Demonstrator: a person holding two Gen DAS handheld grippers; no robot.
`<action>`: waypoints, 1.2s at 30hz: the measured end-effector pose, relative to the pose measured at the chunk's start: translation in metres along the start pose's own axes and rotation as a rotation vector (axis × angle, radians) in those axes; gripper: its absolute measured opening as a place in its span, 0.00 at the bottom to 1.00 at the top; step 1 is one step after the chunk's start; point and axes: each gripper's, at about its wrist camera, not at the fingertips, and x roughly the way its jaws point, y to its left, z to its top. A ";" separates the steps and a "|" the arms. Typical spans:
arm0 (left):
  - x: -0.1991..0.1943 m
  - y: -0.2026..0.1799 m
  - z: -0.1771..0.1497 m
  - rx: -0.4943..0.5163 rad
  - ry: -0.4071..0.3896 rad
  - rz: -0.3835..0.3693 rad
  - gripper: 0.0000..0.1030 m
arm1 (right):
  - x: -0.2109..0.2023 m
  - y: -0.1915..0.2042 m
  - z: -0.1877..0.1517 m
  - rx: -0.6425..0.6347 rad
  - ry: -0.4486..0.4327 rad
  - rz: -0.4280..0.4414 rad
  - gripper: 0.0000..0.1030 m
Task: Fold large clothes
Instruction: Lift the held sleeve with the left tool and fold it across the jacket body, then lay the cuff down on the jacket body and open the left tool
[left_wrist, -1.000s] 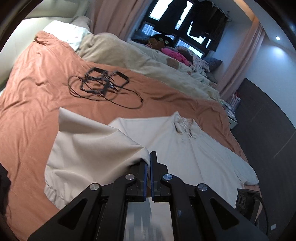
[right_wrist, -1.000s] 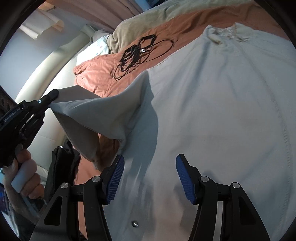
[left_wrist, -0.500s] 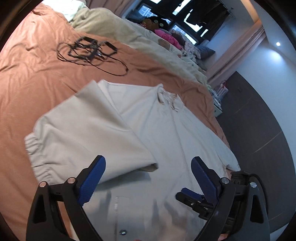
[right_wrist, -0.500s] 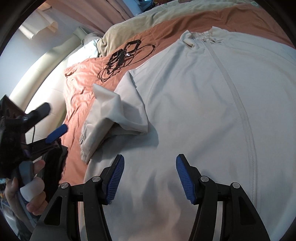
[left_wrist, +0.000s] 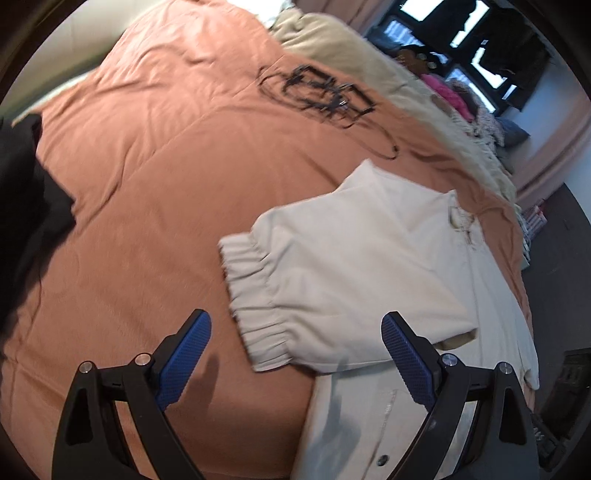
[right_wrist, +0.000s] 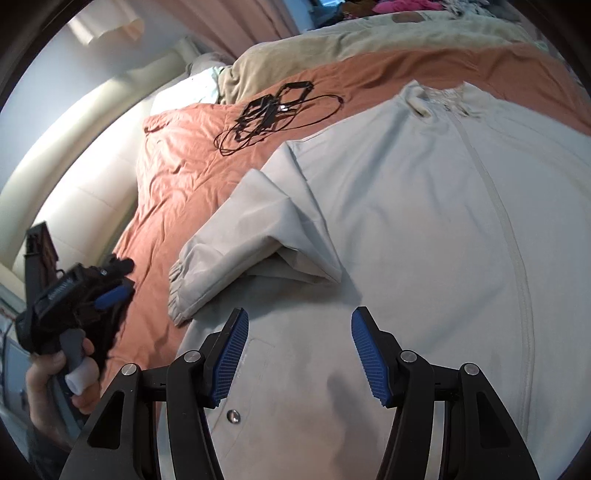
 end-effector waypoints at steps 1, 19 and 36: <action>0.006 0.005 -0.003 -0.010 0.011 0.007 0.91 | 0.002 0.003 0.003 -0.007 0.003 0.002 0.57; 0.019 -0.023 0.000 0.063 -0.018 0.003 0.06 | 0.056 -0.023 0.035 0.155 0.075 0.060 0.06; -0.058 -0.205 0.040 0.333 -0.181 -0.124 0.05 | -0.048 -0.101 0.028 0.223 -0.106 0.040 0.69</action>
